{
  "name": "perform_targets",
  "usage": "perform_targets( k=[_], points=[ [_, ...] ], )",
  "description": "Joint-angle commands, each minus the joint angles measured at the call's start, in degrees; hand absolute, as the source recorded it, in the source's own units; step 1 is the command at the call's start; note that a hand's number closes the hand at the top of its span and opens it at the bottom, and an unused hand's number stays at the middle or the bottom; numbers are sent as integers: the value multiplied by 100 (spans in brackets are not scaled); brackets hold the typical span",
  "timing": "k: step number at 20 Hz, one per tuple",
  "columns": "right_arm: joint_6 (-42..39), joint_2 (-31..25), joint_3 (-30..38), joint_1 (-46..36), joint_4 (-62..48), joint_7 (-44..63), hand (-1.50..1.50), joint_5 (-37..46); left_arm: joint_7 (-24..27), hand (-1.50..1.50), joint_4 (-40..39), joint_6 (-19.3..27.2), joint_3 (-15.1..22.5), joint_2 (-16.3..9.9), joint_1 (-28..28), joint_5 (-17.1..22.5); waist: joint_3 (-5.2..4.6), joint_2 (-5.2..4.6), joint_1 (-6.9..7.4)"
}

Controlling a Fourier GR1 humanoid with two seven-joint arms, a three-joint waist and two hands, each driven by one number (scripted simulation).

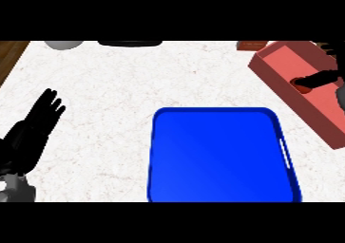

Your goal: Pick the bell pepper from the tray and place it in the cardboard box

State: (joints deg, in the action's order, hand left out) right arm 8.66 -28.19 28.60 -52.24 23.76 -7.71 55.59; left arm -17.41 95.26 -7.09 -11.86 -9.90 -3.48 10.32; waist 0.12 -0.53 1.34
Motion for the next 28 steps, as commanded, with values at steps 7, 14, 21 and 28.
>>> perform_targets(
  k=[7,14,21,28],
  points=[
    [120,-238,1621,6,257,-766,-150,-1912,265,0,-195,37,-52,24,8,-108,-5,26,-112],
    [-481,-966,1957,358,124,-822,-150,-2576,-128,0,-48,-102,-299,-259,-38,181,-5,32,-72],
    [-1303,-1649,1951,909,-178,-1400,-150,-2989,278,0,94,-117,-118,22,456,-3,-6,29,-47],
    [-1847,-2226,1897,1390,-500,-1932,-150,-3213,59,0,18,-103,-210,-93,44,133,-2,23,-54]
  ],
)
